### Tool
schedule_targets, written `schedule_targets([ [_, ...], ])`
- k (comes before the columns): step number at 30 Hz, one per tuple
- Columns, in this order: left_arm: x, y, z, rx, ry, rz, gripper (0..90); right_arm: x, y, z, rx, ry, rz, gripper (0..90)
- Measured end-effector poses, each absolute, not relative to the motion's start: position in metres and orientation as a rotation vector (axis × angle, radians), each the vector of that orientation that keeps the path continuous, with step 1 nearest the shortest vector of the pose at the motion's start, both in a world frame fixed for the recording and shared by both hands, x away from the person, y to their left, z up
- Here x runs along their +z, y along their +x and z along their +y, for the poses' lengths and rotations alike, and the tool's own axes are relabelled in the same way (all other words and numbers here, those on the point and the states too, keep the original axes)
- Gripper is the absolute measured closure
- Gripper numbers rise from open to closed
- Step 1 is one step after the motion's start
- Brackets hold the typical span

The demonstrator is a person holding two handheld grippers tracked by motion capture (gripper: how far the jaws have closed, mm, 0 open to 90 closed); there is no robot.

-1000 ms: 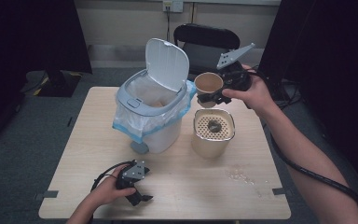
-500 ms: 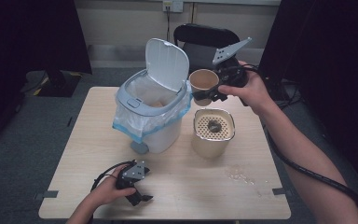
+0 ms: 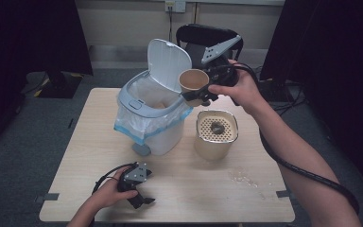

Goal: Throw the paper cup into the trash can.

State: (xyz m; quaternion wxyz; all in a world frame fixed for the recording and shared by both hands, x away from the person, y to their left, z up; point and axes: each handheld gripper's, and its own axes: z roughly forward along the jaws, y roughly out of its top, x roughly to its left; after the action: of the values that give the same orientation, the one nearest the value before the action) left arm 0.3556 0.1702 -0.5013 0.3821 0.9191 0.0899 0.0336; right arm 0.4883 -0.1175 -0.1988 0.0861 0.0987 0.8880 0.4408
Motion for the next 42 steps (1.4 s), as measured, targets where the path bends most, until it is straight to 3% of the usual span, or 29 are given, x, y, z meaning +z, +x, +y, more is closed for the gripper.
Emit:
schedule_targets([
  [42, -0.501, 0.355, 0.17, 0.081, 2.348, 0.237, 0.0, -0.213, 0.514, -0.052, 1.315, 0.309, 2.613, 26.2],
])
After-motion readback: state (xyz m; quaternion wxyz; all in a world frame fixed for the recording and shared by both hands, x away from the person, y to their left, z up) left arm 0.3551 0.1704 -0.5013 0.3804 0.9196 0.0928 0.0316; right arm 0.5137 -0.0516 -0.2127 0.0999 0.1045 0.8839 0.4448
